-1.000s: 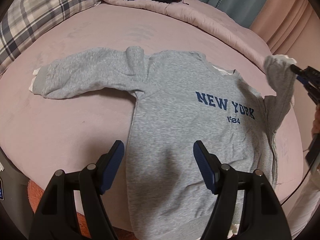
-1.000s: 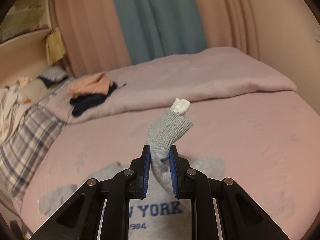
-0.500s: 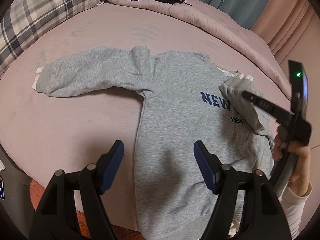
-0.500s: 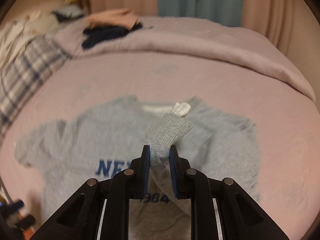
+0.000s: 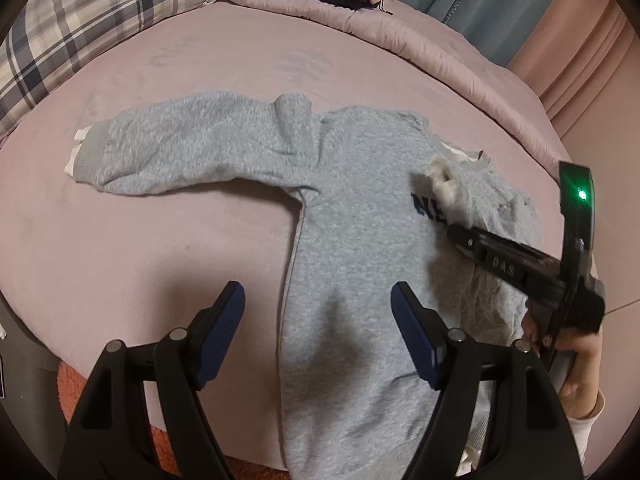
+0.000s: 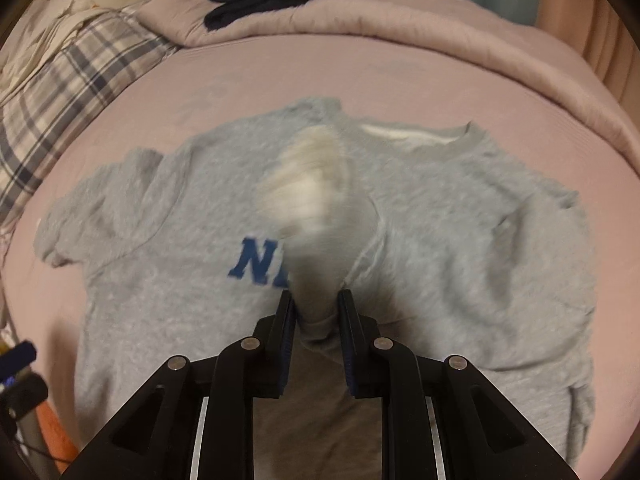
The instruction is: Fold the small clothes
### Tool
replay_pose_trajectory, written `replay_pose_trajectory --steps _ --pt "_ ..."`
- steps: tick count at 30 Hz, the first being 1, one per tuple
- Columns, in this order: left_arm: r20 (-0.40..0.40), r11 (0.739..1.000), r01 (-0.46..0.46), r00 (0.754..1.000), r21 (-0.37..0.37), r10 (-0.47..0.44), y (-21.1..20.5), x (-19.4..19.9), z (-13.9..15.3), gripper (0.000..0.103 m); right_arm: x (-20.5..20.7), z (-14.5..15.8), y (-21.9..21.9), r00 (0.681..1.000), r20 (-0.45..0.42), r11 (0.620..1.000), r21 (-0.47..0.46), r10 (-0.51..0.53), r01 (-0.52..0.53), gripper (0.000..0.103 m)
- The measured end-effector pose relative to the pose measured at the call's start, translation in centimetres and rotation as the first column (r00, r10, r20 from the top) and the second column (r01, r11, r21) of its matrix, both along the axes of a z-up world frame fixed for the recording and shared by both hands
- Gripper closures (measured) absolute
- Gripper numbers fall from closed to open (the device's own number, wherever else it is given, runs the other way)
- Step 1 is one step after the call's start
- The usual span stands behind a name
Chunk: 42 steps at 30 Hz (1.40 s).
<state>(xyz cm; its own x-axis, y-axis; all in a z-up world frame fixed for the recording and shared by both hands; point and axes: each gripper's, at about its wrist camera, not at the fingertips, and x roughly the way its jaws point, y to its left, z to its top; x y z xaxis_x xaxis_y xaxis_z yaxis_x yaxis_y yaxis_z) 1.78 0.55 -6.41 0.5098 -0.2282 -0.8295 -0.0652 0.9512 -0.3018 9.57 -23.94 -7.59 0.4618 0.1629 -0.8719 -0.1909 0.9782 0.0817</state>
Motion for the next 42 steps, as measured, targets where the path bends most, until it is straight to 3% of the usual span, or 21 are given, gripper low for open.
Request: replay_pose_trajectory --steps 3,6,10,14,15,16,18,21,24,26,27,30,33,34,36,39,42 --pt "0.017 1.0 0.012 1.0 -0.012 -0.012 -0.4 1.1 0.4 0.021 -0.4 0.4 0.4 1.0 0.007 0.999 0.021 0.027 -0.028 0.06" --pt "0.037 0.999 0.044 0.998 -0.032 -0.043 -1.4 2.7 0.6 0.018 -1.2 1.8 -0.6 0.999 0.035 0.998 0.062 0.007 -0.009 0.054" --pt "0.037 0.994 0.1 0.994 -0.046 -0.098 -3.7 6.1 -0.2 0.018 -2.7 3.9 -4.5 0.992 0.079 0.989 0.124 -0.095 0.085 0.035" --pt "-0.013 0.981 0.162 0.986 -0.11 -0.164 -6.9 10.5 -2.4 0.019 -4.0 4.4 -9.8 0.96 0.107 0.963 0.106 -0.258 0.247 0.035" --pt "-0.023 0.979 0.168 0.985 -0.115 -0.171 -7.6 11.2 -2.8 0.024 -4.2 4.2 -11.1 0.948 0.107 0.952 0.104 -0.3 0.289 0.034" --pt "-0.028 0.977 0.178 0.983 -0.118 -0.183 -8.3 11.9 -3.1 0.036 -4.4 3.8 -12.5 0.934 0.098 0.937 0.108 -0.343 0.332 0.034" --pt "-0.047 0.971 0.208 0.975 -0.121 -0.215 -9.8 13.3 -4.0 0.045 -5.1 2.7 -14.9 0.904 0.064 0.902 0.125 -0.423 0.413 0.034" --pt "-0.1 0.969 0.207 0.97 -0.134 -0.221 -10.9 14.8 -5.3 0.045 -5.7 1.0 -17.7 0.87 0.022 0.863 0.135 -0.493 0.486 0.035" --pt "-0.098 0.967 0.19 0.973 -0.171 -0.208 -11.3 15.3 -5.6 0.045 -5.8 -0.3 -19.2 0.853 -0.011 0.842 0.156 -0.521 0.517 0.035" --pt "-0.104 0.96 0.194 0.97 -0.204 -0.218 -11.6 15.4 -5.8 0.064 -5.7 -1.0 -19.5 0.851 -0.029 0.833 0.19 -0.524 0.52 0.035" --pt "-0.104 0.958 0.195 0.97 -0.21 -0.22 -11.7 15.5 -5.8 0.077 -5.5 -1.4 -19.5 0.853 -0.043 0.828 0.215 -0.521 0.517 0.035" --pt "-0.085 0.957 0.181 0.975 -0.226 -0.204 -11.7 15.1 -5.0 0.083 -4.8 -2.3 -19.6 0.854 -0.068 0.818 0.254 -0.516 0.515 0.037" --pt "-0.036 0.957 0.178 0.981 -0.227 -0.191 -10.9 14.4 -3.2 0.084 -4.5 -1.9 -19.3 0.851 -0.066 0.816 0.255 -0.521 0.519 0.052" --pt "-0.008 0.961 0.178 0.983 -0.213 -0.183 -10.5 14.1 -2.4 0.084 -4.8 -1.6 -19.7 0.853 -0.064 0.817 0.258 -0.519 0.516 0.062" --pt "0.044 0.972 0.171 0.985 -0.163 -0.166 -9.5 13.4 -0.8 0.084 -4.7 -1.1 -19.8 0.858 -0.06 0.819 0.27 -0.511 0.506 0.072" --pt "0.052 0.976 0.168 0.985 -0.136 -0.162 -8.6 13.4 -1.0 0.084 -4.7 -0.7 -19.3 0.862 -0.044 0.832 0.244 -0.504 0.499 0.081" --pt "-0.017 0.986 0.154 0.988 -0.065 -0.155 -8.5 14.0 -3.4 0.084 -4.3 -1.0 -18.8 0.872 -0.059 0.837 0.255 -0.486 0.484 0.081"
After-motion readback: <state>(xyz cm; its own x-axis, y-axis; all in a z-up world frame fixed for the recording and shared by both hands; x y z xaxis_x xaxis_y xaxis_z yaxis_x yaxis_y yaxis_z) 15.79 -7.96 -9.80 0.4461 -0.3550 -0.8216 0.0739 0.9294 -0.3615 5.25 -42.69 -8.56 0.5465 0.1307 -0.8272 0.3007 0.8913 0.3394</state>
